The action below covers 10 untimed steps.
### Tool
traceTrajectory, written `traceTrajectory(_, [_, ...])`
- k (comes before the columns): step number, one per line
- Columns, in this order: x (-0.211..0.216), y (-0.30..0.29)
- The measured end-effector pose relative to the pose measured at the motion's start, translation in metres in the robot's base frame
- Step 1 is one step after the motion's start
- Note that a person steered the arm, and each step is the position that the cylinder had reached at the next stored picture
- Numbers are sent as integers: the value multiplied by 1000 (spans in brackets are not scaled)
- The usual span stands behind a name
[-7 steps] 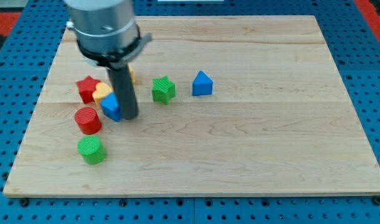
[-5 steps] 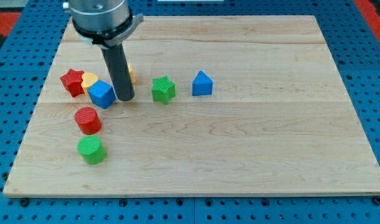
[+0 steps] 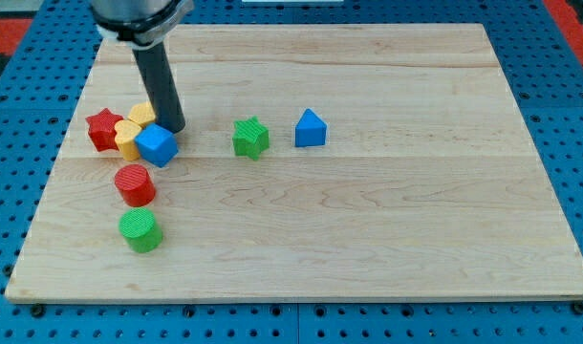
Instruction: Move the group of blocks towards the bottom left
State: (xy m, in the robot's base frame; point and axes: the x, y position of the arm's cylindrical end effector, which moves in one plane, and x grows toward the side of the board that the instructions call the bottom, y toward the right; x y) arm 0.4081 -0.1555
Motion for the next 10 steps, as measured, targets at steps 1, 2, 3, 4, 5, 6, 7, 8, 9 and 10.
traceTrajectory(1, [29,0])
traceTrajectory(2, [58,0])
traceTrajectory(3, [63,2])
traceTrajectory(4, [1,7])
traceTrajectory(5, [-46,-3])
traceTrajectory(6, [-44,-28])
traceTrajectory(7, [3,-36])
traceTrajectory(8, [21,-24])
traceTrajectory(9, [-23,-15])
traceTrajectory(10, [-44,-65])
